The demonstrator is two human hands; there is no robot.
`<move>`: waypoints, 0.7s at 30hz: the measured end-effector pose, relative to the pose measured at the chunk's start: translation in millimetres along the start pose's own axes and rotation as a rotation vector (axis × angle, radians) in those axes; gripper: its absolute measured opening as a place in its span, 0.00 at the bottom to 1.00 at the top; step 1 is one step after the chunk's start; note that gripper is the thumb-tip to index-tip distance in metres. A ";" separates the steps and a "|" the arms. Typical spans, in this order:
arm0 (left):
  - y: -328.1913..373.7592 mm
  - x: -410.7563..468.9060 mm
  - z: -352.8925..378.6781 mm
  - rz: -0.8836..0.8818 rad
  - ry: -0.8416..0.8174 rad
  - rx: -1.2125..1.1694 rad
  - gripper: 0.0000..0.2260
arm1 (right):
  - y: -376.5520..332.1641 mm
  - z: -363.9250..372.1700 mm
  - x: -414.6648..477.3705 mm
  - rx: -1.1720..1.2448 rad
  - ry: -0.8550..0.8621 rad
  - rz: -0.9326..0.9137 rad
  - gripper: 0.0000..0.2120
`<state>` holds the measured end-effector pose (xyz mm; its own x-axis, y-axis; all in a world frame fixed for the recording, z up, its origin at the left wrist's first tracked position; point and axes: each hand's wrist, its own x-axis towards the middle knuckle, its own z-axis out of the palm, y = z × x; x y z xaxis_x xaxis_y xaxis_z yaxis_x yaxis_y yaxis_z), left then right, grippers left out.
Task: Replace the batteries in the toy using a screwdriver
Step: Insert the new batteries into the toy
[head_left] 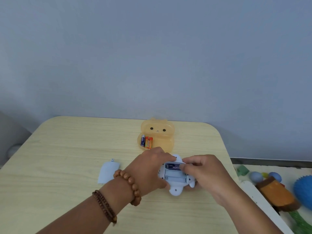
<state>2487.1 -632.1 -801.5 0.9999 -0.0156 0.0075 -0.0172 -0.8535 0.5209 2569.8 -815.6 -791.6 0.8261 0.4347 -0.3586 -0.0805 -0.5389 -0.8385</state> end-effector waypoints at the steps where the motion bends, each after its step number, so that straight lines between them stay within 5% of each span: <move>1: 0.4 0.5 0.1 0.002 -0.002 0.010 0.33 | -1.5 1.1 1.0 -0.015 0.012 0.002 0.05; 11: -2.6 0.3 -10.9 0.003 -0.092 0.008 0.34 | -4.7 4.1 4.6 -0.052 0.014 0.033 0.04; 17: -37.6 -15.0 -52.2 -0.203 -0.065 0.055 0.19 | -3.6 6.8 -7.3 0.028 -0.015 -0.045 0.03; 21: -33.1 -17.1 -45.0 -0.311 -0.260 0.135 0.22 | -4.2 7.0 -9.6 0.041 0.008 -0.055 0.04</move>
<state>2470.7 -580.1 -780.5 0.9240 0.1371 -0.3571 0.2677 -0.8987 0.3475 2558.2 -812.5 -787.5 0.8342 0.4570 -0.3088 -0.0578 -0.4843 -0.8730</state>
